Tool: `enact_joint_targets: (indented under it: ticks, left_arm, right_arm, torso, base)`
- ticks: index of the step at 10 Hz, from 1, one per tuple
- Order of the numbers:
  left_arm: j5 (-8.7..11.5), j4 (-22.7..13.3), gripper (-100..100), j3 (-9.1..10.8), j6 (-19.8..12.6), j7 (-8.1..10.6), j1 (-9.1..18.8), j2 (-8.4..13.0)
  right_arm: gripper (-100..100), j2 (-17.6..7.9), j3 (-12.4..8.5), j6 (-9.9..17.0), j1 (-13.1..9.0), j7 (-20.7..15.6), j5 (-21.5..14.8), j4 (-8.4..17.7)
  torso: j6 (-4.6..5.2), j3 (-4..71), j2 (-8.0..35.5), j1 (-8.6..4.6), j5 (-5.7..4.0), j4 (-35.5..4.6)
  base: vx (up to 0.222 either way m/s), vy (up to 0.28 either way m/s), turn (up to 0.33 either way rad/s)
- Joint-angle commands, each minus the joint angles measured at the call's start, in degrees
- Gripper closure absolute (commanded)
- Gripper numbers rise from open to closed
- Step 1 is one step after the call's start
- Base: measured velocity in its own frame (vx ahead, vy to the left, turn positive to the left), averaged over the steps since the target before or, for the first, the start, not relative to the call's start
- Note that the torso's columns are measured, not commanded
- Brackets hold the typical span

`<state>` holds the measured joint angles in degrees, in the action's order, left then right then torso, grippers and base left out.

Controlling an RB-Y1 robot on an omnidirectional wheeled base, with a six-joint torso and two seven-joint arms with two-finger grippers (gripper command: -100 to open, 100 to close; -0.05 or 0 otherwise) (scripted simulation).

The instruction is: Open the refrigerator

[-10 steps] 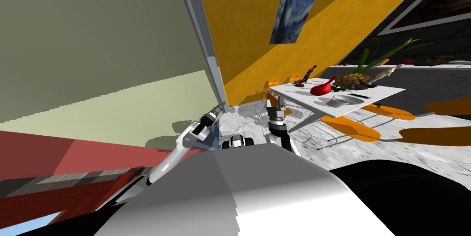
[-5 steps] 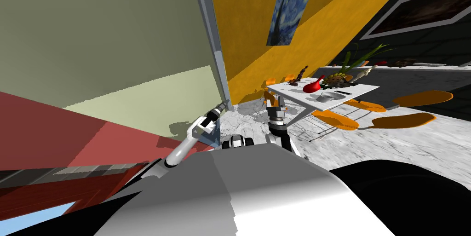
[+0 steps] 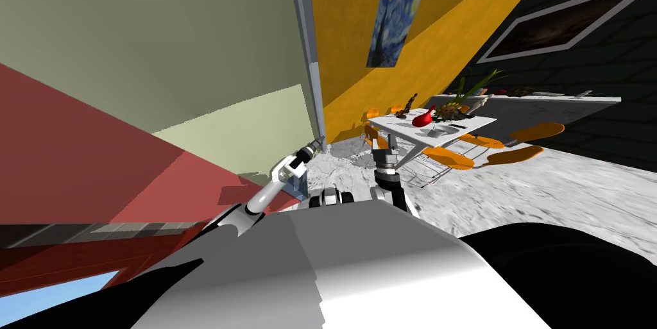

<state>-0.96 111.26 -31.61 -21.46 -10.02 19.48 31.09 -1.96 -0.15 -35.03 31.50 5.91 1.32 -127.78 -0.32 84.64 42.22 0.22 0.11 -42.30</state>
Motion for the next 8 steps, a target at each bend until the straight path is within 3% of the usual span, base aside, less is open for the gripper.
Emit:
enact_joint_targets:
  ticks: [1,2,3,8]
  left_arm:
    - [0.23,-4.02,100,-2.48,-0.96,0.07,4.05,-2.50]
    - [0.23,-5.68,100,-2.48,-0.96,0.07,6.01,-2.50]
    - [1.09,-2.79,-100,-1.75,-2.43,0.39,5.96,-0.99]
    - [3.42,2.08,-100,-1.90,-7.63,1.43,8.40,1.06]
  right_arm:
    - [0,0.00,0.00,0.00,0.01,0.00,0.00,0.00]
    - [0,-0.01,0.00,0.00,-0.01,0.00,0.00,0.00]
    - [0,-0.01,0.00,0.00,-0.01,0.00,0.00,0.00]
    - [0,0.00,0.00,-0.01,0.02,0.00,0.00,-0.01]
  torso:
    - [0.04,0.08,-0.10,-0.05,-0.04,-0.11]
    - [0.51,-0.13,0.25,-0.25,-0.08,0.11]
    - [0.50,-0.17,0.24,-0.32,-0.13,0.15]
    - [0.32,0.01,-0.04,-0.15,-0.09,0.02]
  base:
    - [-0.137,0.029,-0.055]
    - [-0.154,0.098,-0.105]
    - [-0.046,0.052,0.003]
    - [0.036,-0.015,0.041]
